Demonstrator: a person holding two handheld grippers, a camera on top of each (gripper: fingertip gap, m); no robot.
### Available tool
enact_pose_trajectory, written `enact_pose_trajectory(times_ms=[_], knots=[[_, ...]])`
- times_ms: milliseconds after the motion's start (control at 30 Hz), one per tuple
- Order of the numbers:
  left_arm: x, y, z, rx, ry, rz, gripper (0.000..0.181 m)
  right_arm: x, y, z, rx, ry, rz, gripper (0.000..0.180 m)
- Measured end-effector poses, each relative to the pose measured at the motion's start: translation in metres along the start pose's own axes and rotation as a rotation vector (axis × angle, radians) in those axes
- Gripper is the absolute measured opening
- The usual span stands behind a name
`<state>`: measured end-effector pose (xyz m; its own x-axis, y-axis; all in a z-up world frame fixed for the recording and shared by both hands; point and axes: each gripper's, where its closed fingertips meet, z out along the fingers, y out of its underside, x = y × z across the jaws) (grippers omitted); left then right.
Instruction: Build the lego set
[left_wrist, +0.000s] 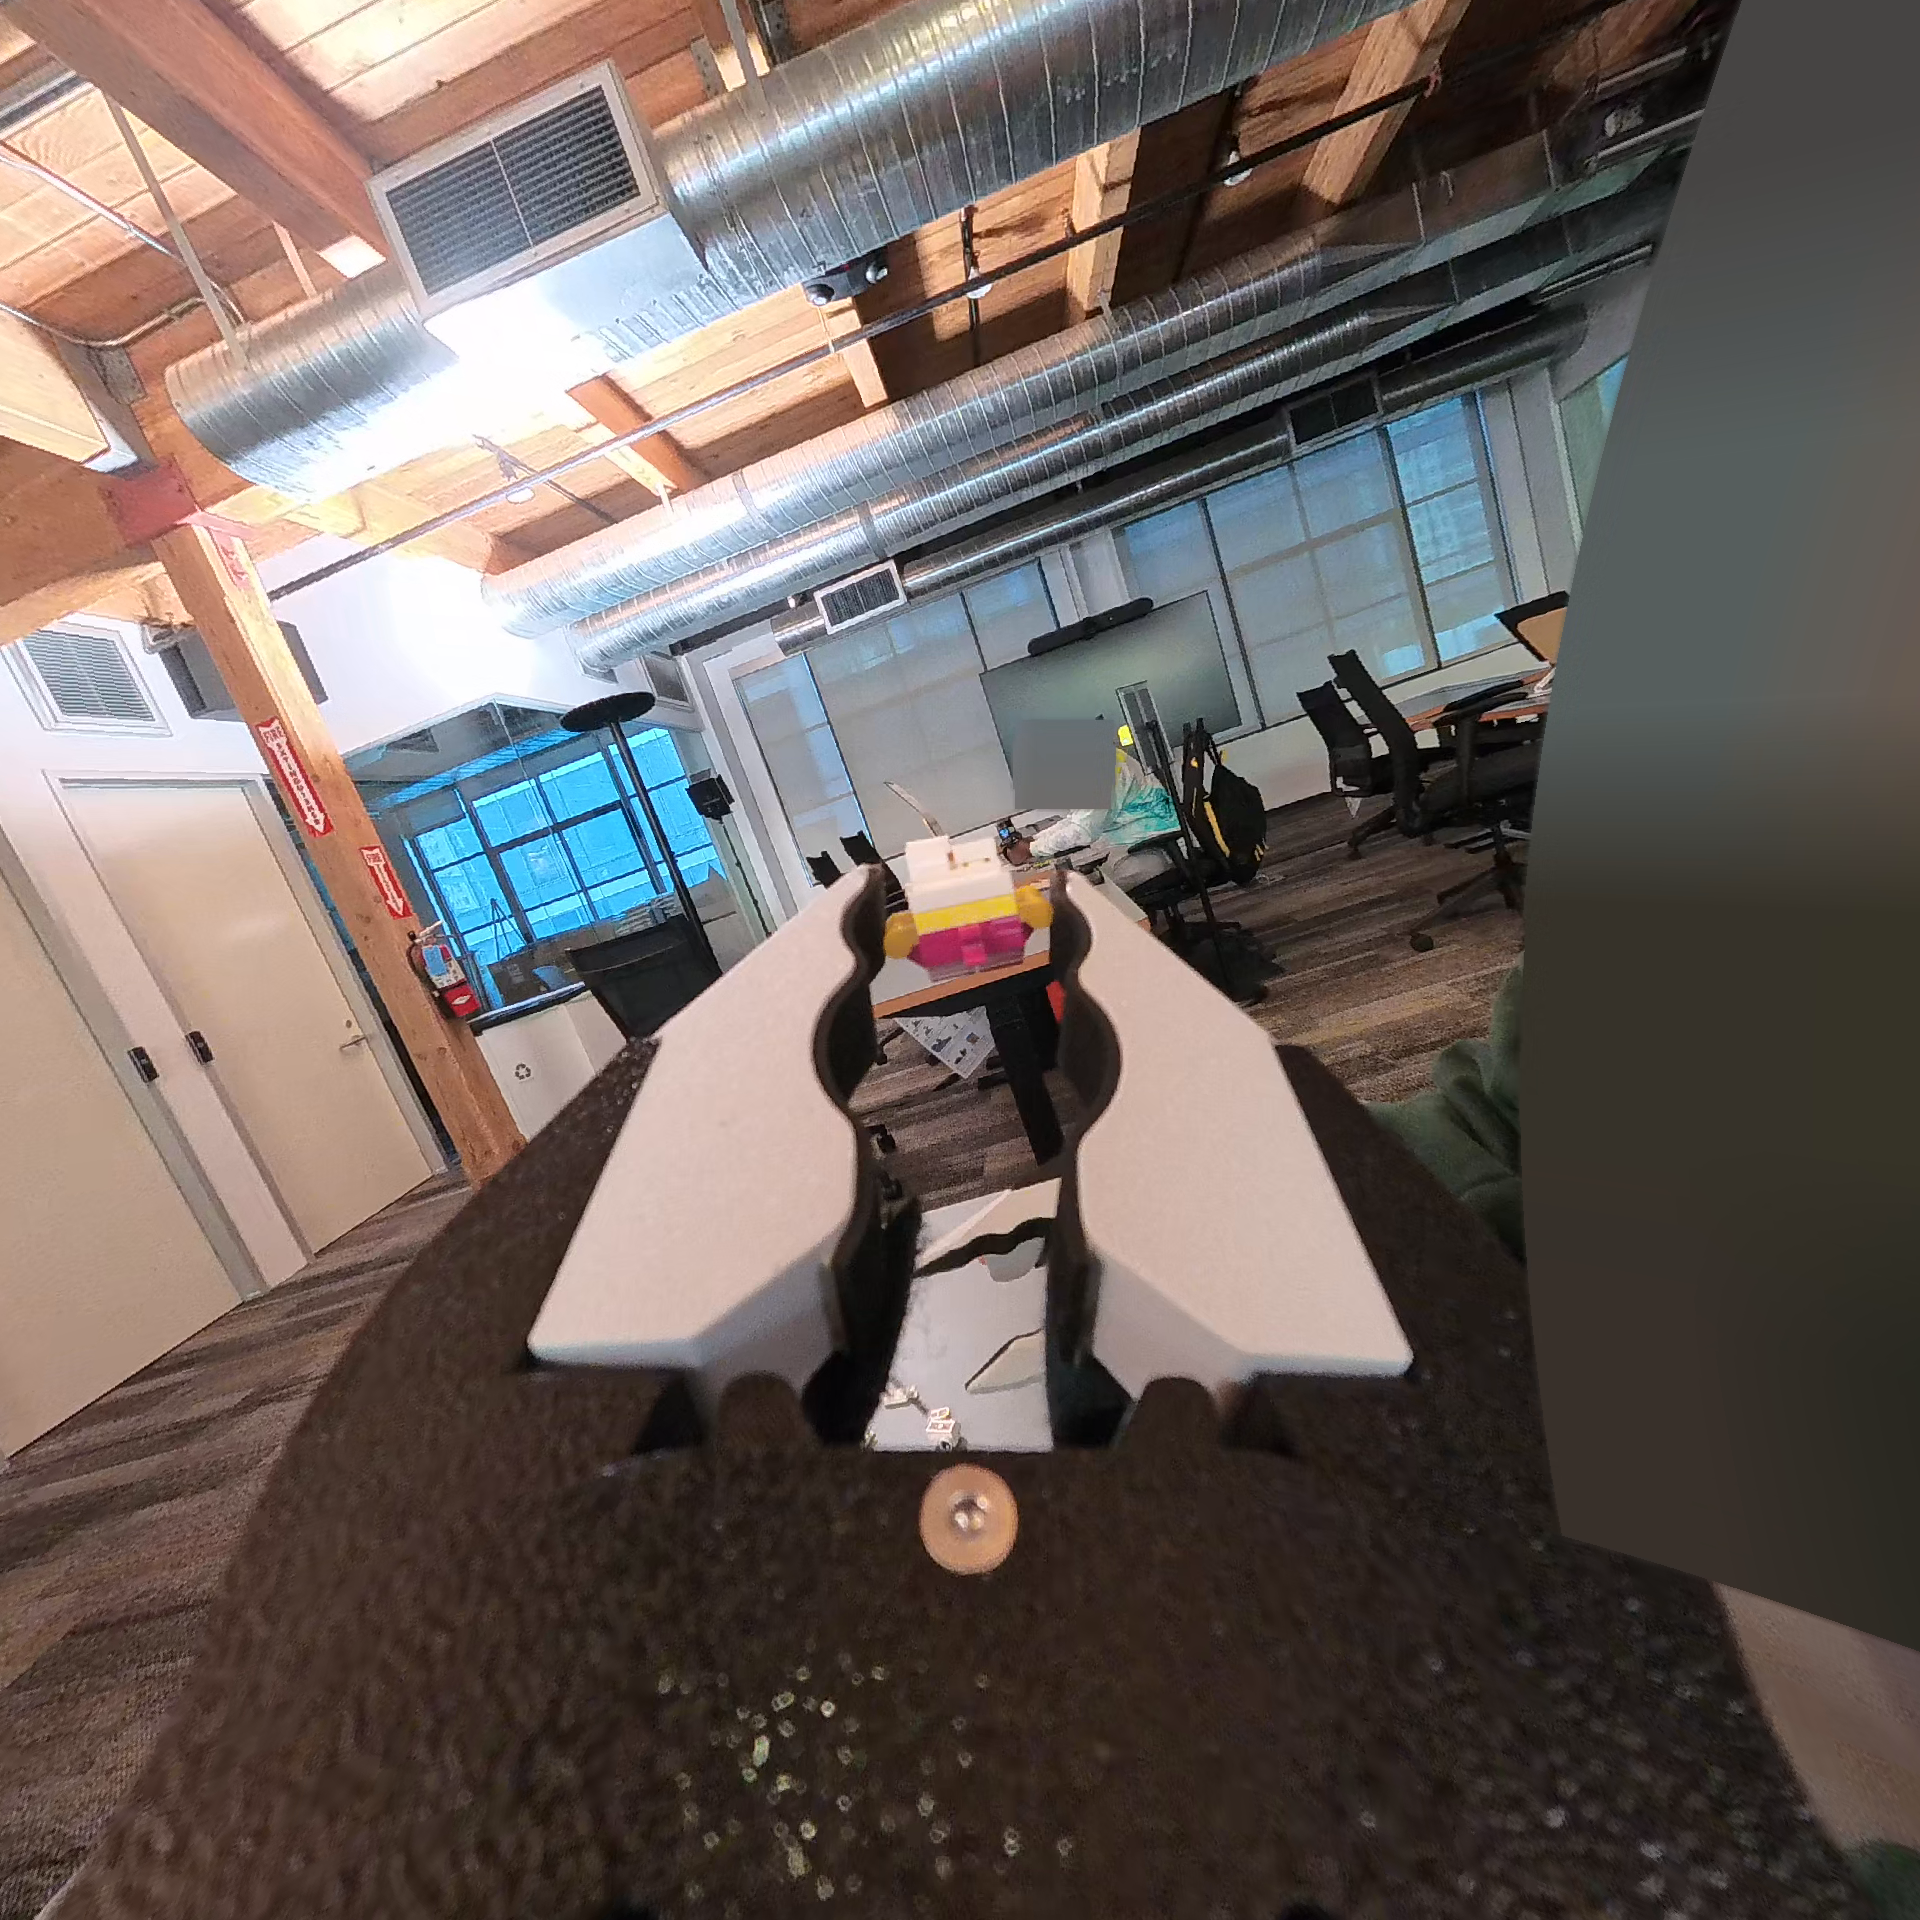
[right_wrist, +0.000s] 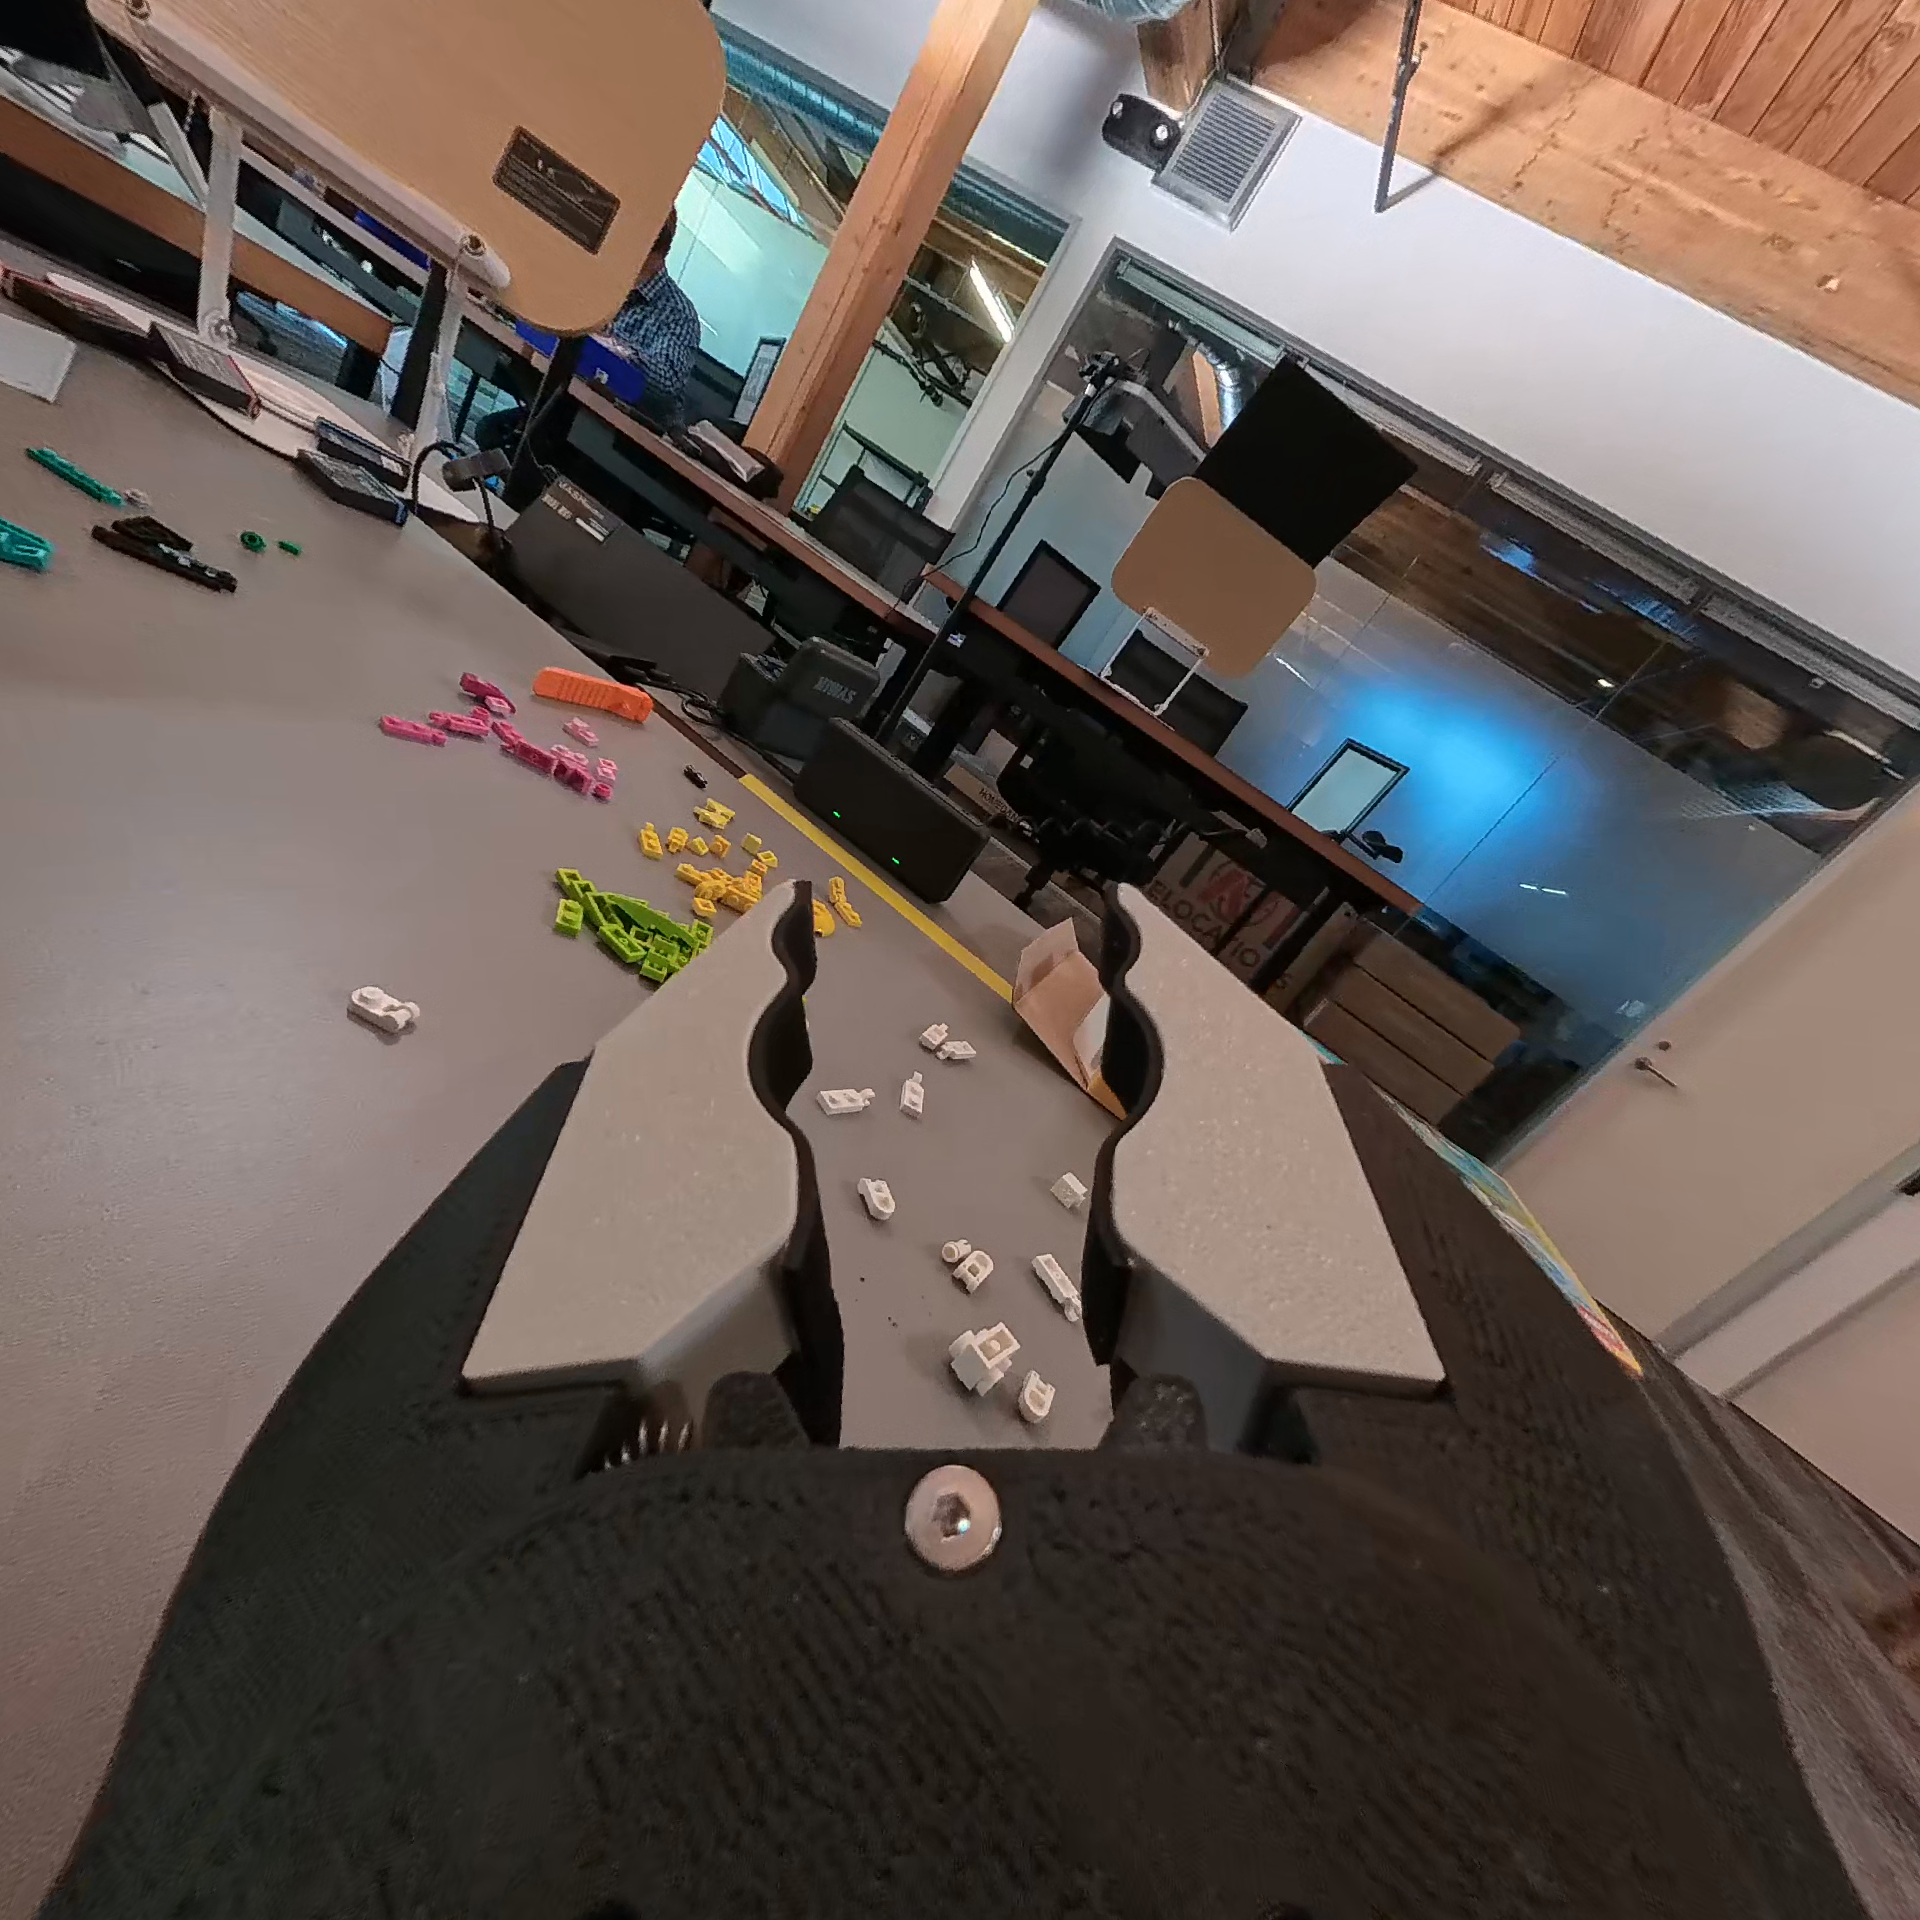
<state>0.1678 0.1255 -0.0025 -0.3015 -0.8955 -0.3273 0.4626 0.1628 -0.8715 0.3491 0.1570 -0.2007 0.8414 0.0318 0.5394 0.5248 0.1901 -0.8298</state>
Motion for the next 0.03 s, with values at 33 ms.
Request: enact_pose_trajectory(times_ms=[33], knots=[[0.0002,0.0002,0.0001,-0.001,0.001,-0.001,0.029,-0.0003,0.0002,0.0,-0.001,-0.002,0.001,0.053]])
